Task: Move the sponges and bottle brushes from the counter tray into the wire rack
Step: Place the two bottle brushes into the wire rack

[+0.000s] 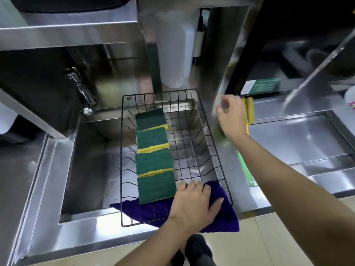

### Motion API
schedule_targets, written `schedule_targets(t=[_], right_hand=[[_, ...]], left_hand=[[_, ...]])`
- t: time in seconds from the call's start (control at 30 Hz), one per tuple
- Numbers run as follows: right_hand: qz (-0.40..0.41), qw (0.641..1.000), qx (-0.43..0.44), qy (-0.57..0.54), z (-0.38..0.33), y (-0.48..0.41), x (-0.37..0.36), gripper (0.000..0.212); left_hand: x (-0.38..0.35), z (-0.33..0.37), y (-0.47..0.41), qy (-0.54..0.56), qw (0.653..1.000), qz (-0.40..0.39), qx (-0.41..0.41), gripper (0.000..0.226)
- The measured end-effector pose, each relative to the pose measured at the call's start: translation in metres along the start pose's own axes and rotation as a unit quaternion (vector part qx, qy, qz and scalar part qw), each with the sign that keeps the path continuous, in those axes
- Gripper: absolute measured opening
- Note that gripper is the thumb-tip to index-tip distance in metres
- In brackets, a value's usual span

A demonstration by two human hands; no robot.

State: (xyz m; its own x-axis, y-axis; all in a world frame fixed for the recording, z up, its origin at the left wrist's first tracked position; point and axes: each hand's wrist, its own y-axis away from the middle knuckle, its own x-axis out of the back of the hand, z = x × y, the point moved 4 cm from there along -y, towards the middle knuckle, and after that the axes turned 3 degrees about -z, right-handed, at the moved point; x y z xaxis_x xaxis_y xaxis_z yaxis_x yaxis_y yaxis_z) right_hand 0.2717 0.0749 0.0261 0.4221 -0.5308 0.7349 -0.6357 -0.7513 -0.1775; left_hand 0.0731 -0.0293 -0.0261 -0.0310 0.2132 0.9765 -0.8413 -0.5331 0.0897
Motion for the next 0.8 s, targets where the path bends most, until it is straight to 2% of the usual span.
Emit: schedule_targets(t=[0.07,0.17,0.27,0.37,0.5,0.63,0.73,0.8], right_hand=[[0.001,0.998,-0.023,0.067,0.021,0.006,0.008,0.053],[-0.067,0.992,-0.086,0.058,0.055,0.018,0.008,0.082],[-0.13,0.981,-0.094,0.11,0.073,0.031,0.002,0.082],[-0.123,0.977,-0.085,0.15,0.072,0.039,-0.001,0.069],[-0.11,0.984,-0.137,0.035,0.065,0.043,0.002,0.057],[-0.014,0.989,-0.131,-0.074,0.042,0.03,0.025,0.053],[0.039,0.973,-0.117,-0.194,0.013,0.016,0.047,0.045],[0.043,0.954,-0.122,-0.271,-0.006,0.006,0.055,0.042]], left_hand=[[-0.001,0.003,-0.002,0.002,1.0,-0.001,-0.003,0.051],[-0.002,0.003,-0.004,0.014,1.0,-0.002,0.002,0.05],[-0.001,0.003,-0.004,0.026,1.0,-0.014,0.006,0.053],[0.0,0.002,-0.003,0.029,0.999,-0.012,0.006,0.057],[-0.001,0.001,-0.001,0.023,0.999,-0.024,0.01,0.057],[-0.001,0.0,0.001,0.025,0.999,-0.02,0.008,0.059],[0.0,0.0,0.003,0.028,1.0,-0.005,0.007,0.064],[0.001,0.0,0.003,0.026,1.0,0.001,-0.001,0.072]])
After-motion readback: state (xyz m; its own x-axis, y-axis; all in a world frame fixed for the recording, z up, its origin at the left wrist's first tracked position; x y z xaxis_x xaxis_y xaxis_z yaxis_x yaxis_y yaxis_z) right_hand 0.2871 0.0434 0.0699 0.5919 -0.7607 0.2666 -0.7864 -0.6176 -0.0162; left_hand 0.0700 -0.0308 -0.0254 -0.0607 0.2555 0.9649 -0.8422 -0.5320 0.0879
